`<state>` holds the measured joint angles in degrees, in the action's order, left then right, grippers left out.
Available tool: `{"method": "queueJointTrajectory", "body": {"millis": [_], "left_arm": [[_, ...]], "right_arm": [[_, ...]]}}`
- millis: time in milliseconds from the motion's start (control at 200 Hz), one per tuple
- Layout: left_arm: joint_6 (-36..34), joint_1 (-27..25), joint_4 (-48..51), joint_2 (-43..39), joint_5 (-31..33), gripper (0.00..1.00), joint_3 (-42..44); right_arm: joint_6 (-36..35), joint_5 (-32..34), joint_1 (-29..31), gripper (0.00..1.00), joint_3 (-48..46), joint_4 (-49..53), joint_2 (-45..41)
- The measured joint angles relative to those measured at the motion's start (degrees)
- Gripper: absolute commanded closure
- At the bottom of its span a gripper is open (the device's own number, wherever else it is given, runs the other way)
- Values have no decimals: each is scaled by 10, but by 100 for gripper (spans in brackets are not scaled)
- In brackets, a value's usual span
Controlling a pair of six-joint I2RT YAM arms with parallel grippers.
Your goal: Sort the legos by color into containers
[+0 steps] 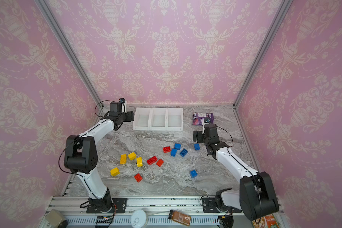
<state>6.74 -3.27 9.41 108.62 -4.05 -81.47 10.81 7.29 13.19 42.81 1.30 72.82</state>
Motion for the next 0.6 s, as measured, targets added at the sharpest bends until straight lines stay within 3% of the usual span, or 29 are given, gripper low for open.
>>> {"method": "queueJointTrajectory", "body": {"millis": [600], "left_arm": [[9, -17, 172, 172, -31, 55, -213]], "right_arm": [[13, 2, 16, 0, 1, 40, -22]]}}
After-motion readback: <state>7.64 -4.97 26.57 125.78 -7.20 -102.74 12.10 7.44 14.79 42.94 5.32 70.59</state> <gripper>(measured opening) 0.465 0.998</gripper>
